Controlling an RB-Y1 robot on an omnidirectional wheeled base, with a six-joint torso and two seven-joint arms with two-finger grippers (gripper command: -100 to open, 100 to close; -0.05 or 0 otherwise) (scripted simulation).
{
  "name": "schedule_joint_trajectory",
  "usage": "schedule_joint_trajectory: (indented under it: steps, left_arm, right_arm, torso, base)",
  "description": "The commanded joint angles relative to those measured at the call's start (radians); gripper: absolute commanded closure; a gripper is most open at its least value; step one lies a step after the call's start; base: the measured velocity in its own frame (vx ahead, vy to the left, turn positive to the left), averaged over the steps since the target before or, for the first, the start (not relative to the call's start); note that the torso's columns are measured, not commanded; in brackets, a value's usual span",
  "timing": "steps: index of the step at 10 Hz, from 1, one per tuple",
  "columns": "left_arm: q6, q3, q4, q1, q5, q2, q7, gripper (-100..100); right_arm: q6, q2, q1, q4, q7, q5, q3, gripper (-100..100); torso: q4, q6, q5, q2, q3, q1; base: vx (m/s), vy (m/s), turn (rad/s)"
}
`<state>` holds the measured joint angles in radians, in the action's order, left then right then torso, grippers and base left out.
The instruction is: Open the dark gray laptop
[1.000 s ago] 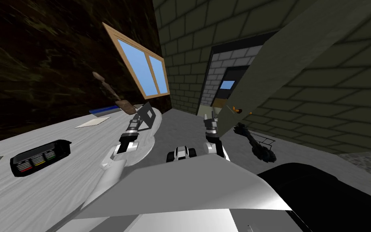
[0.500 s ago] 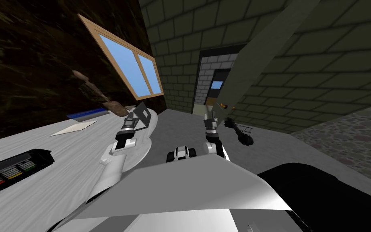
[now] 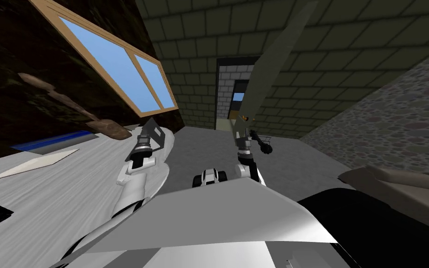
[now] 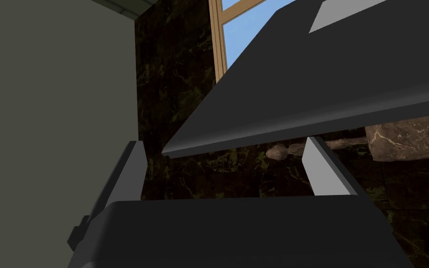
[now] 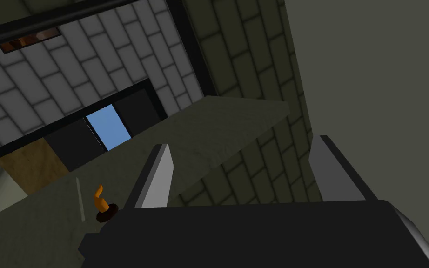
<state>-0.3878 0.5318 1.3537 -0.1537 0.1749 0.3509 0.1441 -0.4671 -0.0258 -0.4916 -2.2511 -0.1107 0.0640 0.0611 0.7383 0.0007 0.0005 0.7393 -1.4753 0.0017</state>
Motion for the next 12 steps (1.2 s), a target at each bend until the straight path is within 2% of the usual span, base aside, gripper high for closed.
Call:
schedule_joint_trajectory:
  steps: [1, 2, 3, 4, 5, 6, 7, 8, 9, 10, 11, 12]
  left_arm:
    - [0.001, 0.034, -0.064, -0.039, 0.001, 0.004, 0.013, -100]
    - [0.009, 0.080, -0.100, -0.087, 0.005, 0.001, 0.038, -100]
    - [0.009, 0.086, -0.126, -0.092, 0.005, 0.001, 0.038, -100]
    - [0.009, 0.076, -0.107, -0.084, 0.004, 0.004, 0.031, -100]
    - [0.001, 0.034, -0.064, -0.039, 0.001, 0.004, 0.013, 100]
    - [0.001, 0.034, -0.064, -0.039, 0.001, 0.004, 0.013, 100]
    - [-0.006, -0.011, -0.015, 0.005, -0.003, 0.007, -0.011, 100]
    - [-0.006, -0.017, -0.002, 0.014, -0.003, 0.007, -0.011, 100]
    - [-0.014, -0.057, 0.028, 0.047, -0.006, 0.010, -0.036, 100]
    - [-0.014, -0.069, 0.059, 0.066, -0.006, 0.010, -0.036, 100]
    - [-0.021, -0.108, 0.092, 0.101, -0.010, 0.013, -0.060, 100]
    - [-0.021, -0.121, 0.123, 0.119, -0.010, 0.013, -0.060, 100]
  right_arm:
    - [0.000, 0.000, 0.000, 0.000, 0.000, 0.000, 0.000, 0]
    - [0.000, 0.000, -0.001, 0.000, 0.000, 0.000, 0.000, 0]
    - [0.000, 0.000, 0.000, 0.000, 0.000, 0.000, 0.000, 0]
    - [0.000, 0.000, 0.000, 0.000, 0.000, 0.000, 0.000, 0]
    - [0.000, 0.000, -0.001, 0.000, 0.000, 0.000, 0.000, 0]
    - [0.000, 0.000, -0.001, 0.000, 0.000, 0.000, 0.000, 0]
    - [0.000, 0.000, -0.001, 0.000, 0.000, 0.000, 0.000, 0]
    - [0.000, 0.000, -0.002, 0.000, 0.000, 0.000, -0.001, 0]
    - [0.000, 0.000, -0.001, 0.000, 0.000, 0.000, 0.000, 0]
    - [0.000, 0.000, -0.002, 0.000, 0.000, 0.000, 0.000, 0]
    - [0.000, 0.000, -0.001, 0.000, 0.000, 0.000, 0.000, 0]
    - [0.000, 0.000, -0.001, 0.000, 0.000, 0.000, 0.000, 0]
  torso:
    - [-0.001, -0.001, 0.000, -0.003, -0.002, 0.000]
    - [-0.002, -0.002, 0.000, -0.007, -0.004, -0.001]
    - [-0.001, 0.001, -0.001, -0.003, -0.002, -0.003]
    - [0.000, -0.001, -0.001, -0.001, 0.000, -0.003]
    - [0.000, -0.001, -0.001, -0.003, -0.001, -0.002]
    - [-0.002, -0.003, 0.000, -0.009, -0.005, 0.000]
    - [-0.003, -0.001, 0.000, -0.009, -0.006, 0.000]
    - [-0.002, -0.001, 0.000, -0.009, -0.005, 0.002]
    - [-0.001, 0.001, 0.000, -0.004, -0.003, -0.002]
    - [0.000, -0.001, -0.001, -0.002, -0.001, -0.003]
    - [0.001, 0.000, -0.001, 0.003, 0.002, -0.004]
    - [0.001, -0.001, -0.001, 0.001, 0.001, -0.002]
  base:
    - [-0.058, -0.006, -0.025]
    - [-0.109, -0.022, -0.304]
    - [-0.129, -0.025, -0.312]
    - [-0.050, -0.011, -0.042]
    - [0.100, 0.005, 0.364]
    - [0.136, 0.013, 0.353]
    - [0.202, 0.054, 0.457]
    - [0.199, 0.016, 0.221]
    - [0.219, -0.006, 0.381]
    - [0.148, -0.024, 0.244]
    - [0.170, -0.017, 0.370]
    - [0.147, -0.009, 0.274]
